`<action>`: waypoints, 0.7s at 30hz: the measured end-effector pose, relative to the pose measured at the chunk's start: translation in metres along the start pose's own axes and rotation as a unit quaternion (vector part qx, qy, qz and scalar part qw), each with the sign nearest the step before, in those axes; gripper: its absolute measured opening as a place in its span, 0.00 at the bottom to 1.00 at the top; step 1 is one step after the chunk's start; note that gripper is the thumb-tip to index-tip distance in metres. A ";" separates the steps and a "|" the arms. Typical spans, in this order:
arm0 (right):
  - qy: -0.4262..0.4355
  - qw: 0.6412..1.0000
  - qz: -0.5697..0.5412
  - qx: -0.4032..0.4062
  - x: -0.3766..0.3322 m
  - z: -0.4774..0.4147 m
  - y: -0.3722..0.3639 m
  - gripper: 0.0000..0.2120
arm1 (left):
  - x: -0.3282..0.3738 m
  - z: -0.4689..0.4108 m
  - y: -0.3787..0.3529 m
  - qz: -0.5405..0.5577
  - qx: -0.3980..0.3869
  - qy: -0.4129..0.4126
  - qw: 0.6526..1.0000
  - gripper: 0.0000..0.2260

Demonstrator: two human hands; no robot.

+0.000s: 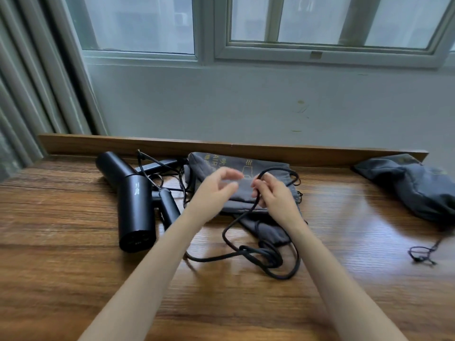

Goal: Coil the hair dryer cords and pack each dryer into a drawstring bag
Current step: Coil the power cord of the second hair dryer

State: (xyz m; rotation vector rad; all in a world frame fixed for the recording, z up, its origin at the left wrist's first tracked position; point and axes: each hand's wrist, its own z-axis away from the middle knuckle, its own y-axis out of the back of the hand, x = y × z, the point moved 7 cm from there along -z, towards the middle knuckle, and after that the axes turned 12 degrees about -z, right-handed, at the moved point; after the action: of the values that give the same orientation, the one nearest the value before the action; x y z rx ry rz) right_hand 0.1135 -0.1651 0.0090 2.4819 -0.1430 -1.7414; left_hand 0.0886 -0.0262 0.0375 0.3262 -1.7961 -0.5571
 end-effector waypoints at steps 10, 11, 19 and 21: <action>-0.035 0.963 -0.066 0.260 0.011 -0.033 0.091 0.14 | -0.031 0.069 -0.027 -0.073 -0.109 -0.104 0.986 0.09; -0.051 0.952 -0.087 0.288 0.015 -0.032 0.103 0.14 | -0.031 0.069 -0.022 -0.051 -0.071 -0.098 0.991 0.08; -0.127 0.907 -0.007 0.401 0.043 -0.002 0.183 0.14 | -0.071 0.058 0.032 0.285 0.155 0.091 0.942 0.11; -0.148 0.914 -0.012 0.378 0.050 -0.001 0.179 0.15 | -0.071 0.055 0.030 0.302 0.158 0.097 0.935 0.12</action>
State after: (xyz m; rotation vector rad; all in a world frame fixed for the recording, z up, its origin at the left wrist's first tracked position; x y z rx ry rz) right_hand 0.1284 -0.3497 -0.0124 2.6221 -0.9911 -2.4091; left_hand 0.0583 0.0455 -0.0172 0.0288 -1.6755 0.1947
